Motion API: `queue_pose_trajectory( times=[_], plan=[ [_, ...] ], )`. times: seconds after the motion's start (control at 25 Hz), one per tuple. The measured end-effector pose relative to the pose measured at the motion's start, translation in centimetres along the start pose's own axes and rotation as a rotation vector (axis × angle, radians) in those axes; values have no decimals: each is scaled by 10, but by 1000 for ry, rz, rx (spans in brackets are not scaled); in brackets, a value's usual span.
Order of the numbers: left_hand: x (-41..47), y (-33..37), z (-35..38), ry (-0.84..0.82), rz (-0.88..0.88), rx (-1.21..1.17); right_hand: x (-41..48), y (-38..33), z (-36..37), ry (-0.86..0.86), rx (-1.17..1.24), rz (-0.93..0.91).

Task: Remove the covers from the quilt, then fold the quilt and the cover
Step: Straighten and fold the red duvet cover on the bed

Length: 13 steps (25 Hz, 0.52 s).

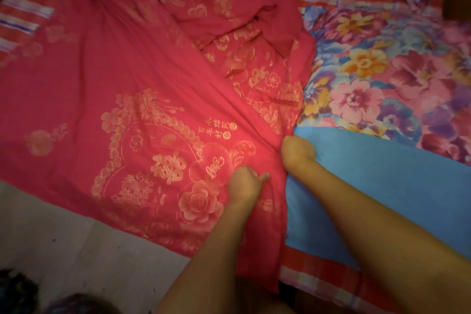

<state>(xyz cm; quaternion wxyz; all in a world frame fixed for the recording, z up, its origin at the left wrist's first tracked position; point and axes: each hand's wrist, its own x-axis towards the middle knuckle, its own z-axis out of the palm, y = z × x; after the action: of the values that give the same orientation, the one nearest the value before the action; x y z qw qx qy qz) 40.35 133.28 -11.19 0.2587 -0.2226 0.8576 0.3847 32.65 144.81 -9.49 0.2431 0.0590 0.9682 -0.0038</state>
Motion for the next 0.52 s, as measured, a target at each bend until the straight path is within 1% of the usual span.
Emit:
queue_pose_trajectory(
  times=[0.04,0.08,0.12,0.16,0.2,0.28,0.32,0.36,0.4,0.44,0.48,0.52],
  plan=[
    [7,3,0,-44,-13,35,6,-1,-4,-55,10,-21],
    [14,3,4,-113,-12,153,14,-3,-10,-134,71,-62],
    [20,3,10,-179,-5,266,22,-5,-17,-235,204,-113],
    [27,5,13,-213,6,358,32,-9,-26,-362,412,-158],
    [34,7,13,-240,18,415,42,-17,-33,-495,684,-154],
    [47,10,13,-292,15,430,62,-36,-44,-716,1192,1],
    [49,12,13,-299,4,432,76,-46,-49,-831,1381,77],
    [51,13,12,-310,11,457,93,-55,-55,-892,1544,136],
    [52,12,12,-315,14,477,111,-64,-59,-907,1677,195],
    [53,9,15,-314,14,505,124,-72,-63,-923,1741,228],
    [53,8,15,-297,21,488,133,-80,-67,-960,1714,229],
    [53,7,16,-286,22,480,137,-87,-73,-986,1605,187]
  ],
)
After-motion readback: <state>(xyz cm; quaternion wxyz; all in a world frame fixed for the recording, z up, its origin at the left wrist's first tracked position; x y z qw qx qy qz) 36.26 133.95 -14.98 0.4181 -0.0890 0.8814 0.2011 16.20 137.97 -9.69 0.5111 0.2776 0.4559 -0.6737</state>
